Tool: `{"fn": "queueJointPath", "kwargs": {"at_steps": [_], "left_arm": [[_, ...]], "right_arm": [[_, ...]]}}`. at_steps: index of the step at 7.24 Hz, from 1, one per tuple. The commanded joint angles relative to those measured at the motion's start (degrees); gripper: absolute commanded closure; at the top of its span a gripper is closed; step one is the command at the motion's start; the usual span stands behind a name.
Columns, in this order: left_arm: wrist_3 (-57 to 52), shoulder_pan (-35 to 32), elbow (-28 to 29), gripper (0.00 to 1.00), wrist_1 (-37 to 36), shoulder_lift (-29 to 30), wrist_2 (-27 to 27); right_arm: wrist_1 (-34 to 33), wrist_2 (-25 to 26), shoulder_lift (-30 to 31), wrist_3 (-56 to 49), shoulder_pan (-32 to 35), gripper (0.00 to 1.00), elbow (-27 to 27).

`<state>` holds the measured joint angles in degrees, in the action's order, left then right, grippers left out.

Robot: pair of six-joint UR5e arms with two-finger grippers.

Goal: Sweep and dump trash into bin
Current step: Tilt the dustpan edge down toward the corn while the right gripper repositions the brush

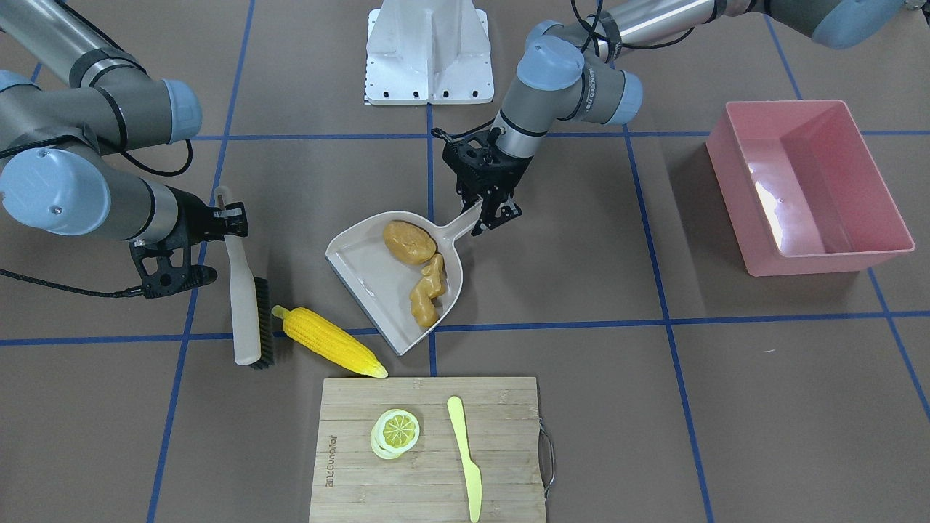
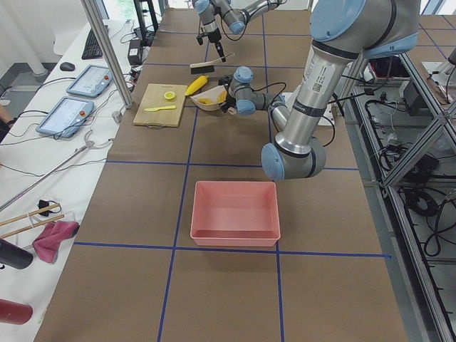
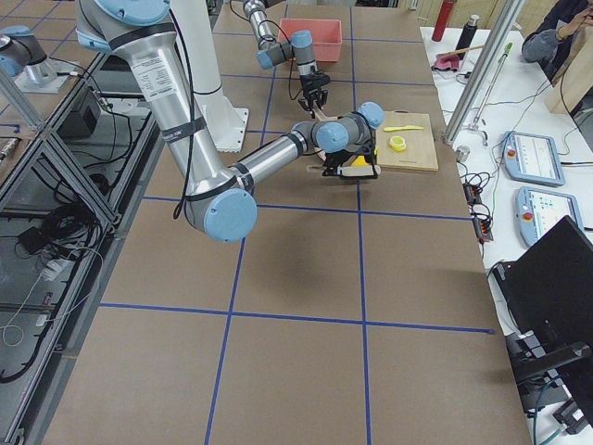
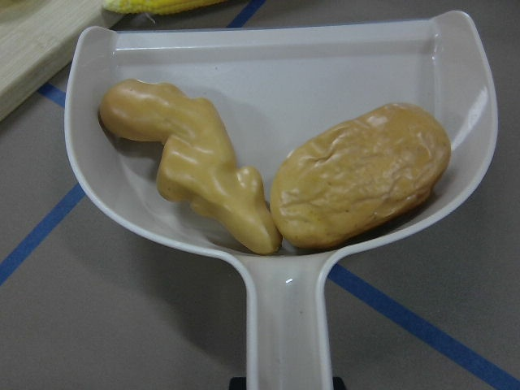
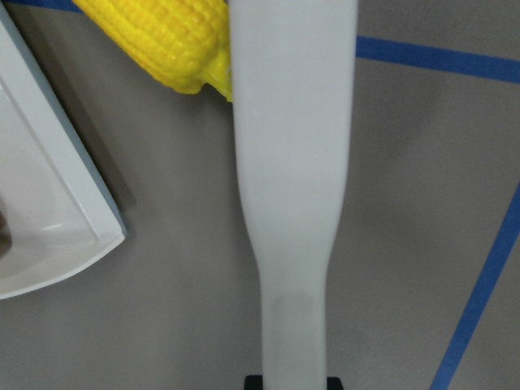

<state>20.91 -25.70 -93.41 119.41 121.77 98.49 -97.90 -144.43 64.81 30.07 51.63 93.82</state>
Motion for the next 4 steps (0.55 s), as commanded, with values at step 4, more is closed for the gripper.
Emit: {"fn": "queueJointPath", "kwargs": {"at_steps": [4], "left_arm": [[0.18, -3.31, -3.63, 1.00, -13.23, 1.71, 6.80]], "right_arm": [[-0.18, -1.82, -0.13, 0.16, 2.33, 1.00, -0.04]]}}
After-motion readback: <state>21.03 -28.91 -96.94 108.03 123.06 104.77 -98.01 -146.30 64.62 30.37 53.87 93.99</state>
